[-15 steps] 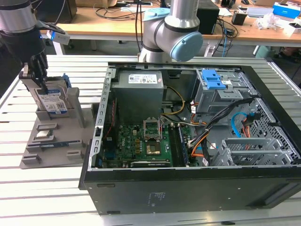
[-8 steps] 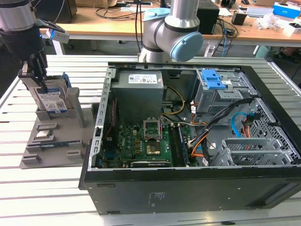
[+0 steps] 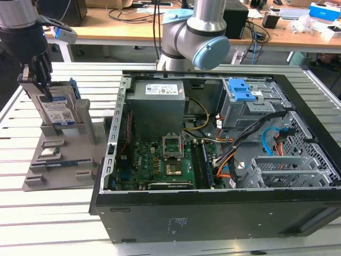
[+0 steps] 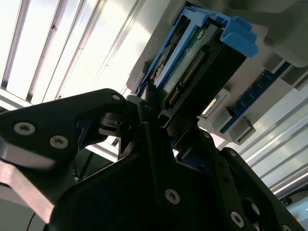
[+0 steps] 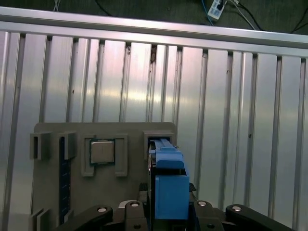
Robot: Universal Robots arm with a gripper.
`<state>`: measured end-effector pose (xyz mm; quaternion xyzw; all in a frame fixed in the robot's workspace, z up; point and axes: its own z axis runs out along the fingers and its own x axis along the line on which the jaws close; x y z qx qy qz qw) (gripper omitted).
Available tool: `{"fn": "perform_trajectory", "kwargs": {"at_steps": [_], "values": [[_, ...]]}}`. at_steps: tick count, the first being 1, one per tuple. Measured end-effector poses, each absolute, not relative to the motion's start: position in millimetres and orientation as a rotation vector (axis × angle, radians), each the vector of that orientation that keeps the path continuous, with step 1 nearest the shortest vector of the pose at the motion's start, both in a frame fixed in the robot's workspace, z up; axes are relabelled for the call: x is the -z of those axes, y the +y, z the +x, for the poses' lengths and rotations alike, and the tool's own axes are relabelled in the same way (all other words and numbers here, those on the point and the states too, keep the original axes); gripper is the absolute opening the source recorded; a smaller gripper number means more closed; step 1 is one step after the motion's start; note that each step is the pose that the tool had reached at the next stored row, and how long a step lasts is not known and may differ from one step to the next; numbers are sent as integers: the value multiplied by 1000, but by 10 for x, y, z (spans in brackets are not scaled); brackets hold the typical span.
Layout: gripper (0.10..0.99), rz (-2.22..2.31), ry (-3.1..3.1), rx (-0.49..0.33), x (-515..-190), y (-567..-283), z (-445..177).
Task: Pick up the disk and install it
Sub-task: 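Pick up the disk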
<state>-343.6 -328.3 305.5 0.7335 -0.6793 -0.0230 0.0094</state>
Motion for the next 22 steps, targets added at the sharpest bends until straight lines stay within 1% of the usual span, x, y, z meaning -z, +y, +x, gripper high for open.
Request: {"fn": "perform_trajectory", "kwargs": {"at_steps": [22], "values": [[365,2291,-2121,72,-3468,-3256,-3435]]}}
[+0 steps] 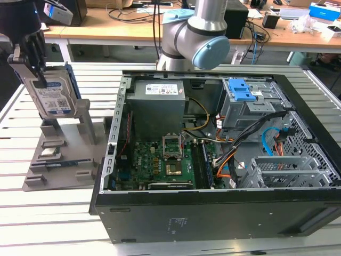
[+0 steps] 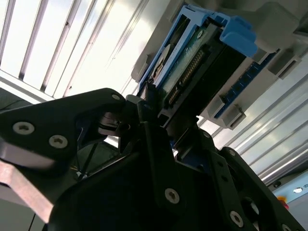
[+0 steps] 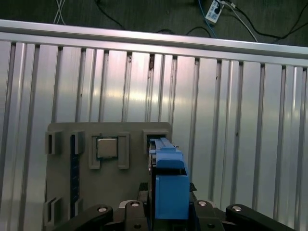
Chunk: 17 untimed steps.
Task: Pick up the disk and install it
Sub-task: 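Pick up the disk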
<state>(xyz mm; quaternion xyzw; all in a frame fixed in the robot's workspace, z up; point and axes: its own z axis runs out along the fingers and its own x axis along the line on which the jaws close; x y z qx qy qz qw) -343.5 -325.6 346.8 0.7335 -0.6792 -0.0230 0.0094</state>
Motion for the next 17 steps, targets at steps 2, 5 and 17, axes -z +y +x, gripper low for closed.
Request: {"fn": "perform_trajectory", "kwargs": {"at_steps": [2,5,17], "values": [[365,2291,-2121,72,-3505,-3251,-3435],[365,2291,-2121,72,-3555,-3245,-3434],[365,2291,-2121,72,-3801,-3213,-3433]]}}
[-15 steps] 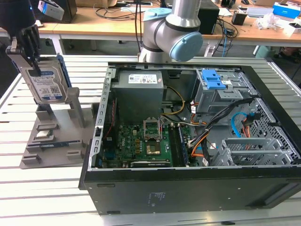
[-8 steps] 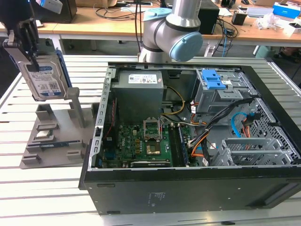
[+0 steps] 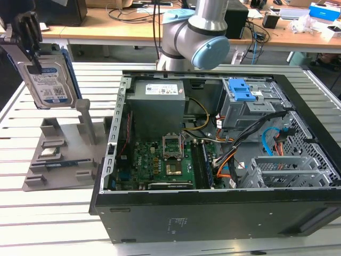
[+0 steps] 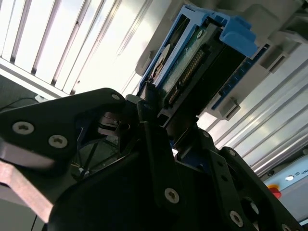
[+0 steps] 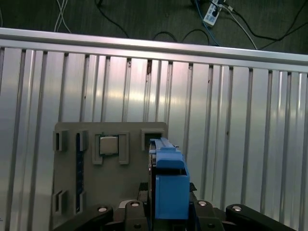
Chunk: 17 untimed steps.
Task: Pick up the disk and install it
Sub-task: 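Pick up the disk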
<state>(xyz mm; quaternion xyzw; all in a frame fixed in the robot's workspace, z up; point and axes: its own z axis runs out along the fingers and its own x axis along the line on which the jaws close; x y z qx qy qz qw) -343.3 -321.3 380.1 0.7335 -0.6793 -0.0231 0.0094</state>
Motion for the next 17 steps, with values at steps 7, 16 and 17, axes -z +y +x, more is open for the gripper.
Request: {"fn": "perform_trajectory", "kwargs": {"at_steps": [7,16,17], "values": [[365,2291,-2121,72,-3960,-3188,-3430],[365,2290,-2121,72,-4181,-3156,-3428],[365,2290,-2121,72,-4201,-3153,-3428]]}}
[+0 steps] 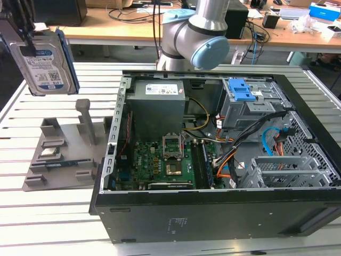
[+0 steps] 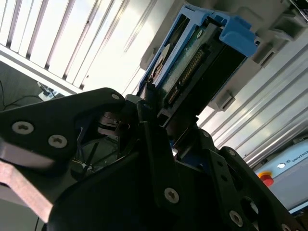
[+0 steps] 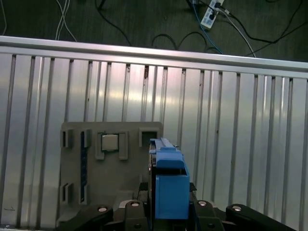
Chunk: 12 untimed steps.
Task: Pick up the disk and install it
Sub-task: 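Pick up the disk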
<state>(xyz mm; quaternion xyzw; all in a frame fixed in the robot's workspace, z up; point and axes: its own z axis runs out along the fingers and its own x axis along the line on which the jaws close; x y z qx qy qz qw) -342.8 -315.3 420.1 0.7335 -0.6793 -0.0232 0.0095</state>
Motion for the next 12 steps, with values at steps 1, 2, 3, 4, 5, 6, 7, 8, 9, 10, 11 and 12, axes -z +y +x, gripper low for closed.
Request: {"fn": "perform_trajectory", "kwargs": {"at_steps": [1,2,3,4,5,6,7,8,9,10,11,12], "values": [[365,2290,-2121,72,-4224,-3150,-3427],[365,2290,-2121,72,-4257,-3146,-3427],[365,2290,-2121,72,-4281,-3142,-3427],[365,2290,-2121,73,-4299,-3140,-3426],[365,2290,-2121,73,-4316,-3137,-3426],[365,2290,-2121,73,-4333,-3135,-3426],[365,2290,-2121,73,-4364,-3131,-3425],[365,2290,-2121,73,-4380,-3128,-3425],[365,2290,-2121,73,-4400,-3125,-3425],[365,2290,-2121,73,-4415,-3123,-3424],[365,2290,-2121,73,-4431,-3120,-3424],[365,2290,-2121,73,-4459,-3115,-3424]]}}
